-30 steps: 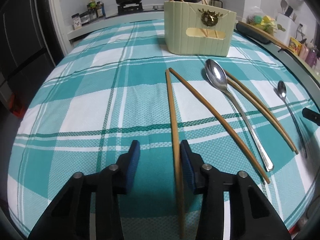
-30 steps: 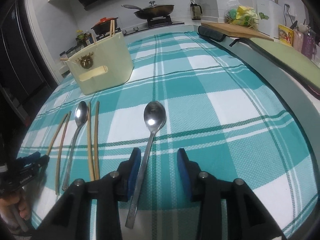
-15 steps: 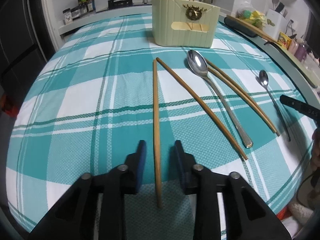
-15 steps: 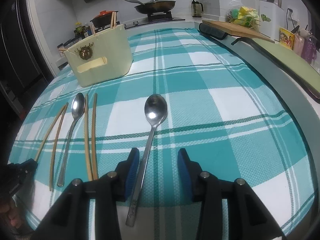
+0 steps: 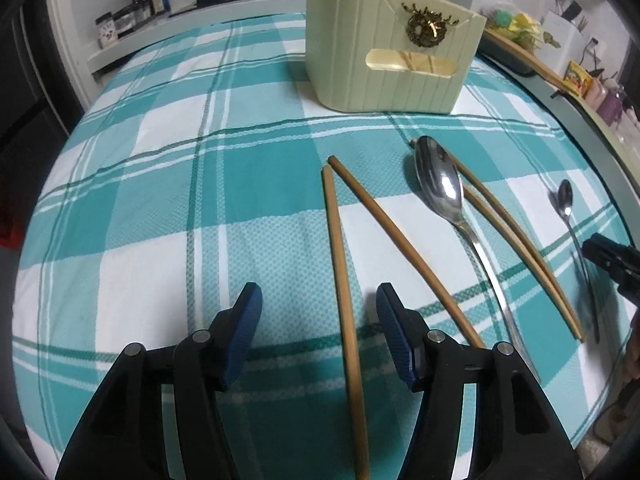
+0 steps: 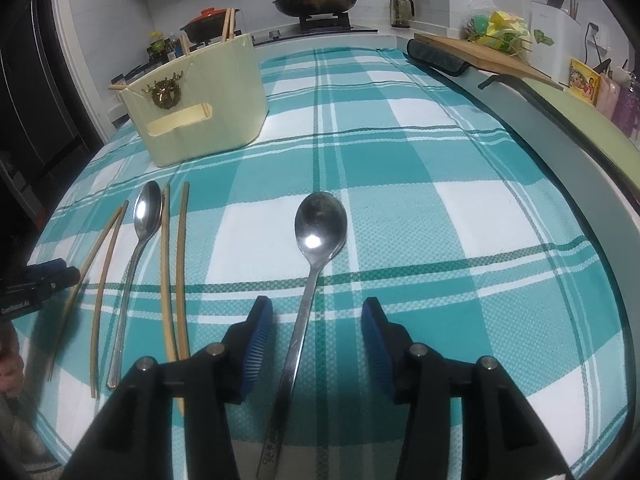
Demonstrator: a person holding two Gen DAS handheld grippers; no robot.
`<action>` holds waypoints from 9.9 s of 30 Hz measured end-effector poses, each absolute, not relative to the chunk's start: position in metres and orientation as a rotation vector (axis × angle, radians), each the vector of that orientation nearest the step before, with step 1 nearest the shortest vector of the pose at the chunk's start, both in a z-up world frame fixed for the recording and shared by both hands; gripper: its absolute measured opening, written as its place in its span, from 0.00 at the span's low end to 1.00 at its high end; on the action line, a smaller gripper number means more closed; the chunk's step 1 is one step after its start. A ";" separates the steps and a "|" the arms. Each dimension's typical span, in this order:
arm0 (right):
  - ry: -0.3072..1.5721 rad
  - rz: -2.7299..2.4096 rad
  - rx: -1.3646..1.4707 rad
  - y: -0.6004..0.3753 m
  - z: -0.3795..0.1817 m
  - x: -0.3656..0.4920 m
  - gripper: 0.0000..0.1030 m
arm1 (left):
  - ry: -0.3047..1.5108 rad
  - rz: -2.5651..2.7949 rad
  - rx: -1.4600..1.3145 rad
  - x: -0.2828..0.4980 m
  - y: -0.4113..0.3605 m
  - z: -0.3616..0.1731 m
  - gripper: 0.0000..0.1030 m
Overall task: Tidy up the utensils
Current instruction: 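Close the right tool on a steel spoon while the left tool grasps a wooden chopstick, then lift the spoon and chopstick and carry both toward the cream holder, then lower the right tool's spoon into the holder and open while the left tool releases its chopstick there, then move both open tools back over the remaining chopsticks and spoon, then close the right tool on a wooden chopstick while the left tool grasps another chopstick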
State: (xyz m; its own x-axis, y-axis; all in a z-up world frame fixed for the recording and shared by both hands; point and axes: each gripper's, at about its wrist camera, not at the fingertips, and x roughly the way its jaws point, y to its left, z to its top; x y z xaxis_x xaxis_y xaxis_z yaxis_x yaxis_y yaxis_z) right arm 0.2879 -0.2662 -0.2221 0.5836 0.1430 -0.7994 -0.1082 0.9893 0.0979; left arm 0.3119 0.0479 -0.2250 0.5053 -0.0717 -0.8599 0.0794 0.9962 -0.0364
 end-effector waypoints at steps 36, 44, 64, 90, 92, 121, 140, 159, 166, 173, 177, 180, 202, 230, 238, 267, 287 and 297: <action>0.621 0.260 0.012 -0.233 -0.145 0.293 0.34 | 0.690 -0.116 -0.143 0.285 0.081 -0.120 0.05; 0.537 0.290 -0.007 -0.227 -0.118 0.266 0.34 | 0.586 -0.109 -0.147 0.254 0.084 -0.088 0.05; 0.582 0.232 -0.014 -0.252 -0.112 0.278 0.17 | 0.575 -0.097 -0.160 0.250 0.085 -0.084 0.05; 0.873 0.172 -0.059 -0.199 -0.226 0.471 0.34 | 0.592 -0.114 -0.181 0.265 0.081 -0.088 0.05; 0.813 0.209 -0.025 -0.207 -0.208 0.453 0.34 | 0.583 -0.118 -0.184 0.263 0.081 -0.086 0.05; 0.490 0.361 -0.003 -0.225 -0.095 0.330 0.03 | 0.527 -0.179 -0.171 0.250 0.070 -0.061 0.05; 0.335 0.335 -0.067 -0.210 0.005 0.371 0.03 | 0.422 -0.295 -0.254 0.332 0.094 0.047 0.04; 0.423 0.437 -0.286 -0.139 -0.052 0.509 0.03 | 0.620 -0.260 -0.230 0.498 0.053 -0.027 0.04; 0.625 0.479 -0.230 -0.125 -0.095 0.538 0.14 | 0.738 -0.198 -0.187 0.507 0.044 -0.060 0.45; 0.439 0.413 -0.143 -0.163 -0.001 0.484 0.56 | 0.595 -0.168 -0.197 0.431 0.074 0.008 0.83; 0.366 0.411 -0.149 -0.179 0.048 0.430 0.64 | 0.566 -0.155 -0.139 0.376 0.078 0.035 0.93; 0.342 0.411 -0.170 -0.191 0.064 0.379 0.72 | 0.559 -0.152 -0.077 0.326 0.075 0.034 0.97; 0.582 0.273 -0.060 -0.243 -0.138 0.188 0.56 | 0.830 -0.050 -0.125 0.199 0.006 -0.141 0.98; 0.799 0.376 -0.085 -0.222 -0.180 0.254 0.34 | 0.931 -0.033 -0.106 0.262 0.014 -0.195 0.98; 0.912 0.476 -0.129 -0.178 -0.211 0.316 0.23 | 0.958 0.008 -0.016 0.288 0.000 -0.220 0.95; 0.930 0.191 -0.004 -0.237 -0.226 0.256 0.43 | 0.940 -0.079 -0.063 0.222 0.043 -0.218 0.75; 0.958 0.208 -0.144 -0.236 -0.234 0.256 0.71 | 0.995 -0.003 -0.010 0.228 0.036 -0.235 1.00; 0.939 0.277 -0.153 -0.231 -0.240 0.252 0.98 | 0.996 -0.011 -0.007 0.229 0.036 -0.235 1.00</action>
State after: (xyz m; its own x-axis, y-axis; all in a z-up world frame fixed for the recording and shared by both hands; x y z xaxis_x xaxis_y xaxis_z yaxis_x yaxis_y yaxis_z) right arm 0.2516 -0.2307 -0.2397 0.5590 0.1676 -0.8121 -0.3002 0.9538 -0.0098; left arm 0.2288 0.0360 -0.2355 0.5440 -0.0123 -0.8390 0.0061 0.9999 -0.0108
